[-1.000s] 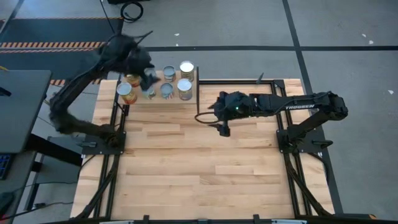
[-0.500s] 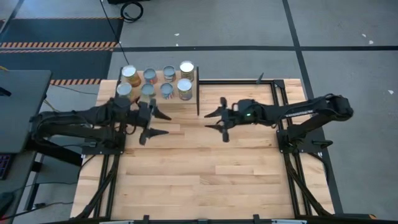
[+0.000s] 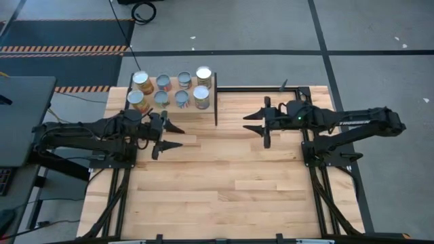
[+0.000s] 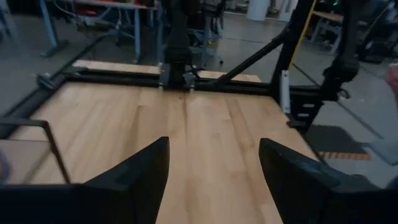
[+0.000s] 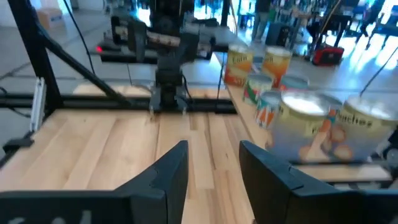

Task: Pick and place cans onto a shelf
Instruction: Return to Home Position

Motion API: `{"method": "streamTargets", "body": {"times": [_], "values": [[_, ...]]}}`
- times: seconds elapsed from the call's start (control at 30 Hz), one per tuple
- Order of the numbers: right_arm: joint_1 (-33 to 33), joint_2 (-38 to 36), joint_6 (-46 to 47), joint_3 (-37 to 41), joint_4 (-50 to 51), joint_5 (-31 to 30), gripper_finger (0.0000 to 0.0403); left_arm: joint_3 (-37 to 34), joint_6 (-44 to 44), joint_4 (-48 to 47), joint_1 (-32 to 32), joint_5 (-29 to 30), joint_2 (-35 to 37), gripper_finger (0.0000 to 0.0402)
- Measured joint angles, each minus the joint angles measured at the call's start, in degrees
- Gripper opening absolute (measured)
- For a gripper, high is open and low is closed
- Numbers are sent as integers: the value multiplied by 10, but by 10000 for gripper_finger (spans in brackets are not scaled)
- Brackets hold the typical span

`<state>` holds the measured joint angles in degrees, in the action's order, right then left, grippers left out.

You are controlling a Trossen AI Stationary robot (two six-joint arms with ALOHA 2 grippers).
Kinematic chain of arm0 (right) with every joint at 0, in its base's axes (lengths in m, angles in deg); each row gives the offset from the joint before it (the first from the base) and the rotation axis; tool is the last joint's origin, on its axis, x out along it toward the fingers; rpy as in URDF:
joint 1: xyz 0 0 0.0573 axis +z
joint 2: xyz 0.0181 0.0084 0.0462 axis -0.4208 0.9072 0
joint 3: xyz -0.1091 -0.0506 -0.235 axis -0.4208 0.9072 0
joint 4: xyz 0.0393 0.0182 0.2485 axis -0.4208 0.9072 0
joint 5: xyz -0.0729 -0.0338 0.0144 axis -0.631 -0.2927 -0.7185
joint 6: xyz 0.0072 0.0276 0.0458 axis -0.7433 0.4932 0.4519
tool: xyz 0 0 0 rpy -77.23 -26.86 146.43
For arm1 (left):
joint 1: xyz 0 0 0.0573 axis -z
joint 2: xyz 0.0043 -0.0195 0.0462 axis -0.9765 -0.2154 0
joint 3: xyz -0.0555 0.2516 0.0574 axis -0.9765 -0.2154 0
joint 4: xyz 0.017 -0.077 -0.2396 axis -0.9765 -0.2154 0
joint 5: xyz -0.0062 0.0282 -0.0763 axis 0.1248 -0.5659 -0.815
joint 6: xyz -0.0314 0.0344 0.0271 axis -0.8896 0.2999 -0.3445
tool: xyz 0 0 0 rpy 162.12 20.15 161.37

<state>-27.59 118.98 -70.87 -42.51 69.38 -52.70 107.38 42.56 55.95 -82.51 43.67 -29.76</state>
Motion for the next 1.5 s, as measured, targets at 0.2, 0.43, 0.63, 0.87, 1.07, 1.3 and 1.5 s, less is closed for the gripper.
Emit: {"method": "streamTargets", "body": {"times": [0.2,0.43,0.63,0.87,1.07,1.3,1.5], "values": [[-5,-2,15,54,-21,10,150,-76,46,89,34,7,13,254],[-11,-68,36,219,-196,20,150,-231,51,231,52,10,91,254],[-64,-219,62,254,-136,62,150,-239,56,133,52,11,217,254],[-95,-414,64,279,5,84,151,-258,91,90,52,22,352,251],[-88,-545,85,404,-21,88,149,-338,80,163,51,38,382,252],[-48,-560,73,422,-43,86,149,-336,76,151,51,45,399,250],[2,-556,79,456,-62,15,149,-338,69,140,51,49,393,250]]}}
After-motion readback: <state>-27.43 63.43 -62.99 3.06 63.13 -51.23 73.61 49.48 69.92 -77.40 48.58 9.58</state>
